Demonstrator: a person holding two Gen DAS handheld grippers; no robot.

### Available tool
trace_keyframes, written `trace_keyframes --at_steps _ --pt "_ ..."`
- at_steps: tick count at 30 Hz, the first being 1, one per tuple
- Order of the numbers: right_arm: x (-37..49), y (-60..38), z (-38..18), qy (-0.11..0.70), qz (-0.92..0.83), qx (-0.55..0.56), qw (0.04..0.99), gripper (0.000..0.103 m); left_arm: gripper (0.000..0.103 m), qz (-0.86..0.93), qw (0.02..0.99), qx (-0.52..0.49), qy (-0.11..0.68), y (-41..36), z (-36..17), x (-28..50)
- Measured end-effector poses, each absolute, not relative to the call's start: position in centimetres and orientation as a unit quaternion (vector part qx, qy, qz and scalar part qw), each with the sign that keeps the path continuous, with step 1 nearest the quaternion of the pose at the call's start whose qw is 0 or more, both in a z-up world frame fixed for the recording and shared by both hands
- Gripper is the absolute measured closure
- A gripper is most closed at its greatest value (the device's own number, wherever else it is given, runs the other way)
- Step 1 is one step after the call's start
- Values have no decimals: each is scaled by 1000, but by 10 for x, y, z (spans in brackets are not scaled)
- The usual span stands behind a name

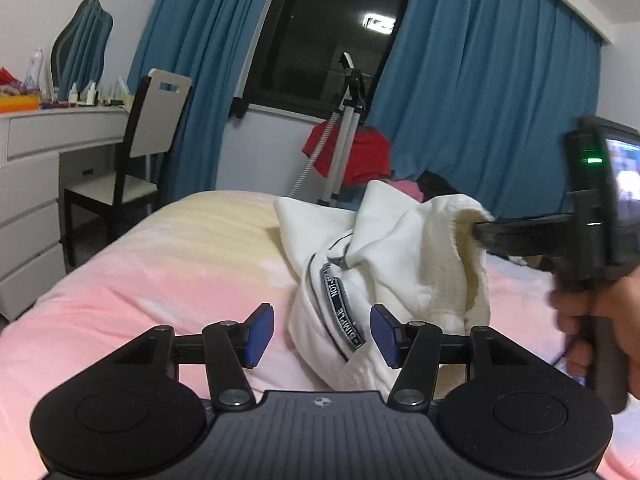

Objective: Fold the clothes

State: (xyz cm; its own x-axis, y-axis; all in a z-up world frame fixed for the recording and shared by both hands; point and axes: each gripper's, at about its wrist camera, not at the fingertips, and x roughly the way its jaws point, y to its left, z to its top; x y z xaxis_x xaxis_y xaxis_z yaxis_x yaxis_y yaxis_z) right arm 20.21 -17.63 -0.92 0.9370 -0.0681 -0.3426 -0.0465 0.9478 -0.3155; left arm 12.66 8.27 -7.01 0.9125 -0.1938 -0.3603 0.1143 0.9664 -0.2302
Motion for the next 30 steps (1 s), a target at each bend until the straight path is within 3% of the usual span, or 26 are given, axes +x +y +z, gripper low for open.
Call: trace_keyframes --at_steps 10,17,24,30 --pt "106 -290 21 161 -29 -44 985 94 41 -136 970 -80 188 65 -64 103" --pt "82 -337 -38 294 -3 27 955 93 41 -134 958 43 250 24 -80 90" --pt "76 -349 -30 265 18 79 961 93 41 -80 942 183 268 -18 -121 106" --pt "84 -345 -42 280 16 35 959 92 43 -38 957 149 245 -13 -131 142"
